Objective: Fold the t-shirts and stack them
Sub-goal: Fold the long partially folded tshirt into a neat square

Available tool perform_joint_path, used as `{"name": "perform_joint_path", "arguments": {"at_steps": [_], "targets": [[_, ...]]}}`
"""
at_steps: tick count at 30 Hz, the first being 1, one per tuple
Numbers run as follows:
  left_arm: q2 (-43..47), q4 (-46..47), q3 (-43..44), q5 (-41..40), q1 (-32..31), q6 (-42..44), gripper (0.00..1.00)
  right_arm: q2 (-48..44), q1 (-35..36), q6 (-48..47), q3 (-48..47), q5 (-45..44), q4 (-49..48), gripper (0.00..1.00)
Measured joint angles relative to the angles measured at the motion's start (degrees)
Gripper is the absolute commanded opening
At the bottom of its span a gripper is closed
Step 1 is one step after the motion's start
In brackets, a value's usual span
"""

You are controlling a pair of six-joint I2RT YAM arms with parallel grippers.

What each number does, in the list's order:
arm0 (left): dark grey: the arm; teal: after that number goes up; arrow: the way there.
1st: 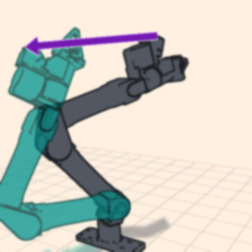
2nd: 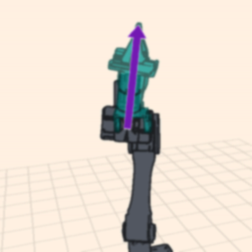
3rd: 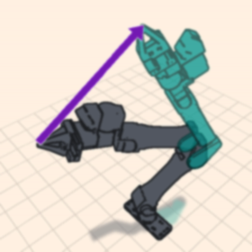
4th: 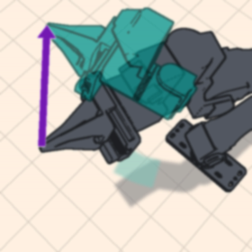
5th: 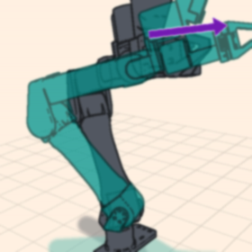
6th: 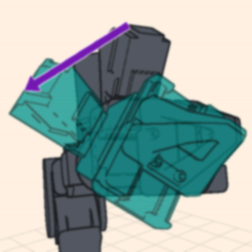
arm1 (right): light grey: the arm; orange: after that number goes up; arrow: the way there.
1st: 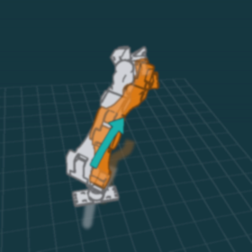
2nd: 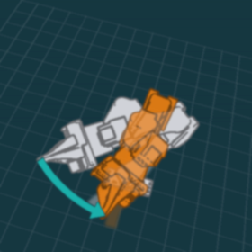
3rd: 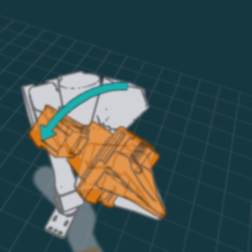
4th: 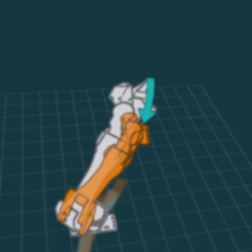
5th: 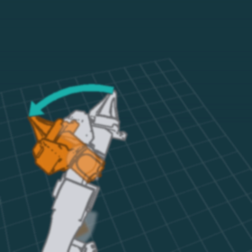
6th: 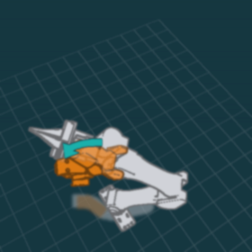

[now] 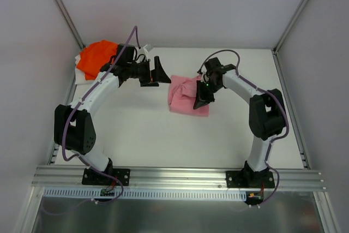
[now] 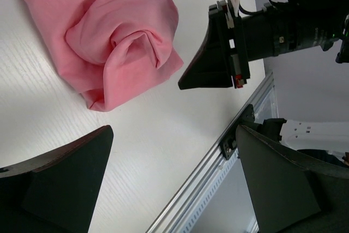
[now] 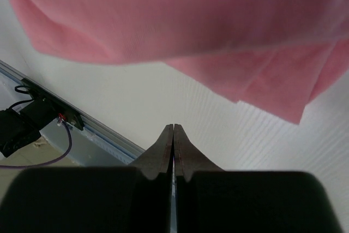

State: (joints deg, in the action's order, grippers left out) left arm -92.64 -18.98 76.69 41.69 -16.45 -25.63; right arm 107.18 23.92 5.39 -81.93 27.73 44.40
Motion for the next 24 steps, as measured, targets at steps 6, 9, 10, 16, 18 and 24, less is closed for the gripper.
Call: {"name": "perform_joint_path", "arguments": {"at_steps": [6,9,10,16,18,24], "targets": [[0.0,-0.4,0.0,0.0,0.0,0.4,0.99,8.1,0.7,0.2,-8.3,0.0,-0.9,0.01],[0.1,-0.8,0.0,0.0,0.0,0.9,0.99,10.9,0.8,0.1,-11.7,-0.1,-0.6,0.01],[0.2,-1.0,0.0,0.0,0.0,1.0,0.99,11.8,0.8,0.1,-13.0,-0.1,-0.4,0.01],[1.3,-1.2,-0.1,0.0,0.0,1.8,0.99,16.7,0.8,-0.5,-22.3,-0.9,2.1,0.0],[2.1,-1.2,-0.4,0.0,0.0,2.0,0.99,18.7,0.8,-0.9,-26.8,-1.4,3.3,0.0],[2.8,-1.3,-0.7,0.0,0.0,2.2,0.99,23.3,0.1,-1.8,-38.3,-2.4,6.0,0.0]]}}
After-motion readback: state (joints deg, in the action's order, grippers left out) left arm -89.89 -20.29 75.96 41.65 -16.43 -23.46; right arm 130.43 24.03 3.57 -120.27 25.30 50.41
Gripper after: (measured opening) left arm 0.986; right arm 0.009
